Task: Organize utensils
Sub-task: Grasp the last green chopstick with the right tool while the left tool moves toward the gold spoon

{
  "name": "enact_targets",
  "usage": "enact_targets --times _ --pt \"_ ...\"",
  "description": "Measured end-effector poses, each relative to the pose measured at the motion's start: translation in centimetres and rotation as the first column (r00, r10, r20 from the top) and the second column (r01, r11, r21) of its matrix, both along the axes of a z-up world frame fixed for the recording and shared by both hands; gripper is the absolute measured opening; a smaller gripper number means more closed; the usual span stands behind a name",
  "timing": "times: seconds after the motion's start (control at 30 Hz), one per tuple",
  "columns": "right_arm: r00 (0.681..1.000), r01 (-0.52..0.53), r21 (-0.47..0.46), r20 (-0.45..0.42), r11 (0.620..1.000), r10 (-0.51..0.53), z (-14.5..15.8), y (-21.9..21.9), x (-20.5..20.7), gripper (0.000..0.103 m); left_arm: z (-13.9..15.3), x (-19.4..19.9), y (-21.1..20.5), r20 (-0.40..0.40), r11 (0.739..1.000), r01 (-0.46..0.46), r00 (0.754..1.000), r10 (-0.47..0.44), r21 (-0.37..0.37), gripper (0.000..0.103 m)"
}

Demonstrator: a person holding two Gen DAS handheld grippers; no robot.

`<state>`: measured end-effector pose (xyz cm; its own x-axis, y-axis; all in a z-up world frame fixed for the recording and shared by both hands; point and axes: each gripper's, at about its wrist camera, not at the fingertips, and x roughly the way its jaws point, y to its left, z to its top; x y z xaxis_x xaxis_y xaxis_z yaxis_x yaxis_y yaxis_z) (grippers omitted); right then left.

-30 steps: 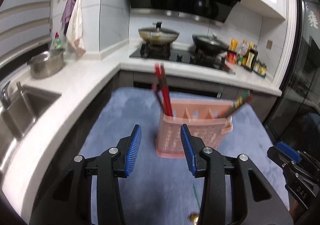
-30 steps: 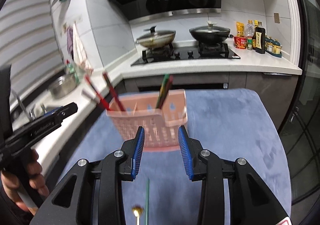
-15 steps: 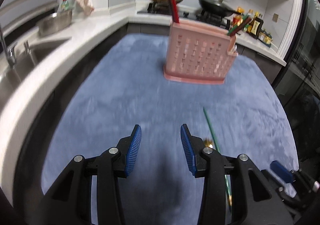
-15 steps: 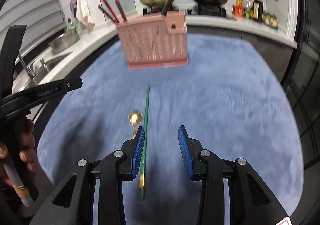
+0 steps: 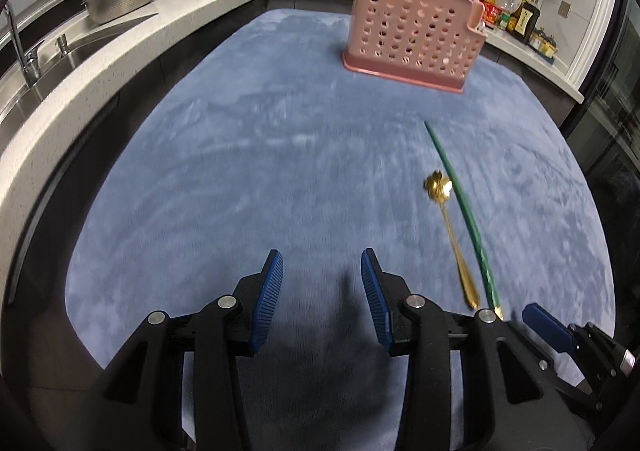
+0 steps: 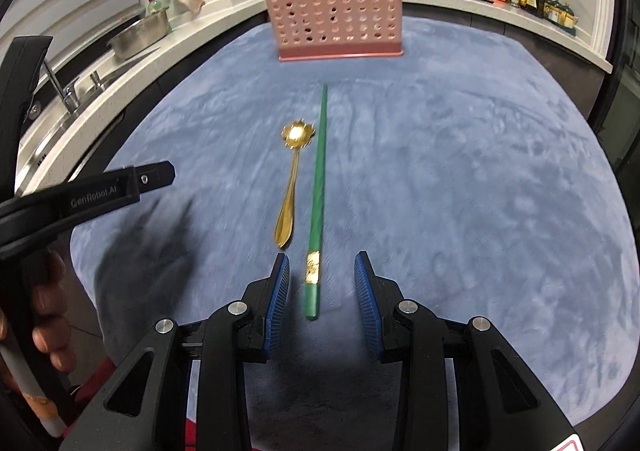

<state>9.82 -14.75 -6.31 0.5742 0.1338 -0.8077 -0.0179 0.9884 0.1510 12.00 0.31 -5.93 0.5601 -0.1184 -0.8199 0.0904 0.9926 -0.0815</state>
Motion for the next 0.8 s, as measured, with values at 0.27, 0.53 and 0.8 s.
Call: enact_targets --times 0.27,0.53,0.8 --pt "1.000 -0.003 -0.004 -0.018 1.000 0.003 -0.8 0.4 0.3 0.020 -0.7 -0.8 -0.6 -0.020 1.000 0.022 1.000 -0.022 0.008 0.039" --pt "0.999 0.004 -0.002 -0.033 1.000 -0.004 -1.3 0.3 0.4 0.008 -1.1 -0.9 -1.2 -0.031 0.999 0.042 0.999 -0.042 0.014 0.039" --pt "0.999 0.049 0.002 -0.011 0.999 -0.049 -0.9 -0.8 0.3 0.007 -1.3 -1.0 -2.0 -0.043 0.997 0.071 0.997 -0.071 0.002 0.042"
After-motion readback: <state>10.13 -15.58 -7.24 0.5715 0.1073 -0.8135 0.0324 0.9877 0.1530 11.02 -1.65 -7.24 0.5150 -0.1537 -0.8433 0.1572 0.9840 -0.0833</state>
